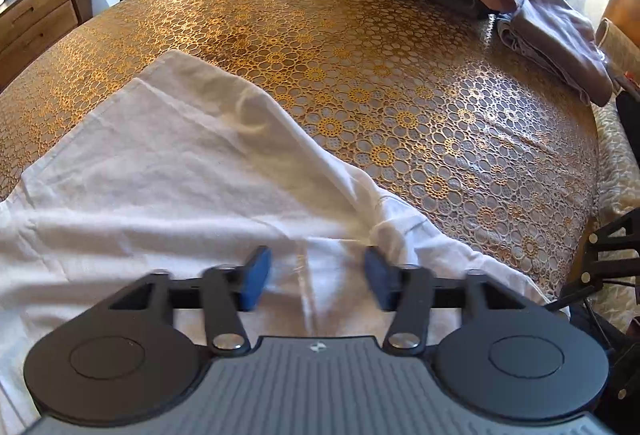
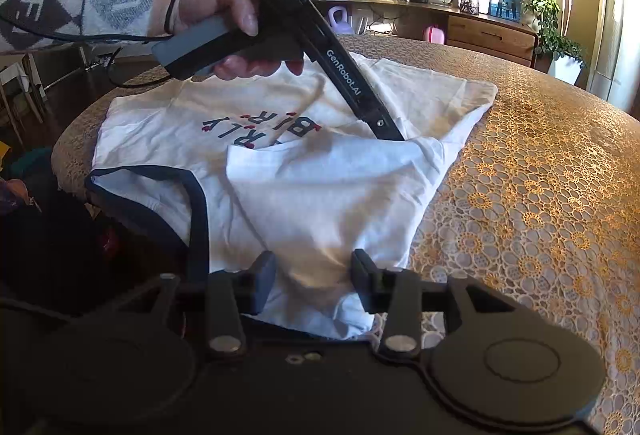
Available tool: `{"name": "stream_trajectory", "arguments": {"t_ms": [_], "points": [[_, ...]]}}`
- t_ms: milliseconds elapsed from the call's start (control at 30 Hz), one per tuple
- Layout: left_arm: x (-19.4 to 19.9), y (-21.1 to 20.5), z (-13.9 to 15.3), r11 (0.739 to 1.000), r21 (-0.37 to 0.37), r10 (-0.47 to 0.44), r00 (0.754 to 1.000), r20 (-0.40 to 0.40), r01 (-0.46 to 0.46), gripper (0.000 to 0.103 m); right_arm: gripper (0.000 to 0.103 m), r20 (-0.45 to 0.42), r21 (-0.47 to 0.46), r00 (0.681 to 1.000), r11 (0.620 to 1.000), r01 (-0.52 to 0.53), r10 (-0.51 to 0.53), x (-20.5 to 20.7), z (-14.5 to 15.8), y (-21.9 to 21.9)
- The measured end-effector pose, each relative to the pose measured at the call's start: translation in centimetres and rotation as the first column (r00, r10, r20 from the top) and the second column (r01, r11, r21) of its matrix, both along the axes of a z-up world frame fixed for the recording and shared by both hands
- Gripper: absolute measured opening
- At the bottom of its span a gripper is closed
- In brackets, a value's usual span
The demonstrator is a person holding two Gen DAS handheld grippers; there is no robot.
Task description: Fold clothes
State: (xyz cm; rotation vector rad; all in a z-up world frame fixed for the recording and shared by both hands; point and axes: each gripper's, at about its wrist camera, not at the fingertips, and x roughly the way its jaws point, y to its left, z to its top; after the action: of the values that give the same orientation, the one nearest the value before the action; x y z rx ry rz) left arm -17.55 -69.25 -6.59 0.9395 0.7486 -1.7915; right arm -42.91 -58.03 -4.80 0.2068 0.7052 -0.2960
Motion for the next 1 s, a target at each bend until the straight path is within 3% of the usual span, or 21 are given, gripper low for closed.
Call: {"name": "stream_trajectory", "arguments": {"t_ms": [100, 233, 333, 467, 600, 700, 800, 900, 933, 967, 1000], "points": [[-0.5, 0.7, 0.0, 1.0, 0.009, -0.027, 0.999, -0.038, 0.028, 0.016, 0.103, 0.0, 0.0, 1.0, 1.0, 0.003, -0.003, -0.1, 0.0, 0.0], [-0.5, 1.3, 0.1, 0.999, -0.039, 0.004, 0.999, -0.033, -0.006, 0.008, 0.103, -0.004, -0.003, 1.0, 1.0, 0.007, -0.007, 0.0, 0.0, 0.1], [0.6, 1.8, 0.6, 0.992, -0.094, 0.081, 0.996, -0.025, -0.083, 0.007, 0.103, -0.009, -0.007, 1.0, 1.0, 0.005, -0.005, 0.0, 0.0, 0.2], [3.2, 2.6, 0.0, 0.979, -0.071, 0.19, 0.981, -0.039, -0.193, 0.007, 0.103, -0.008, 0.001, 1.0, 1.0, 0.015, -0.015, 0.0, 0.1, 0.0], [3.2, 3.2, -0.2, 0.973, -0.081, 0.21, 0.975, -0.076, -0.216, 0.007, 0.103, -0.014, -0.001, 1.0, 1.0, 0.011, -0.011, 0.1, 0.0, 0.0], [3.1, 3.5, 0.9, 0.968, -0.082, 0.224, 0.966, -0.128, -0.235, 0.011, 0.103, -0.031, -0.005, 0.999, 1.0, 0.012, -0.012, 0.2, 0.3, 0.1], [3.4, 5.3, 1.7, 0.972, -0.048, 0.219, 0.96, -0.176, -0.231, 0.023, 0.103, -0.015, 0.003, 0.999, 0.999, 0.039, -0.039, -0.3, 0.9, 0.0], [3.7, 7.7, 1.9, 0.977, -0.002, 0.207, 0.951, -0.228, -0.213, 0.038, 0.103, 0.018, -0.002, 0.997, 0.997, 0.08, -0.08, -0.8, 1.7, -0.3], [3.8, 8.6, 1.8, 0.978, 0.013, 0.206, 0.948, -0.241, -0.209, 0.051, 0.103, 0.026, -0.003, 0.996, 0.996, 0.087, -0.087, -0.9, 1.9, -0.4], [3.9, 9.6, 1.6, 0.978, 0.028, 0.205, 0.943, -0.262, -0.205, 0.057, 0.103, 0.031, -0.008, 0.995, 0.996, 0.093, -0.092, -0.9, 2.1, -0.4], [3.7, 10.4, 1.3, 0.98, 0.042, 0.196, 0.939, -0.283, -0.192, 0.057, 0.103, 0.03, -0.019, 0.995, 0.995, 0.096, -0.096, -0.7, 2.2, -0.3]]}}
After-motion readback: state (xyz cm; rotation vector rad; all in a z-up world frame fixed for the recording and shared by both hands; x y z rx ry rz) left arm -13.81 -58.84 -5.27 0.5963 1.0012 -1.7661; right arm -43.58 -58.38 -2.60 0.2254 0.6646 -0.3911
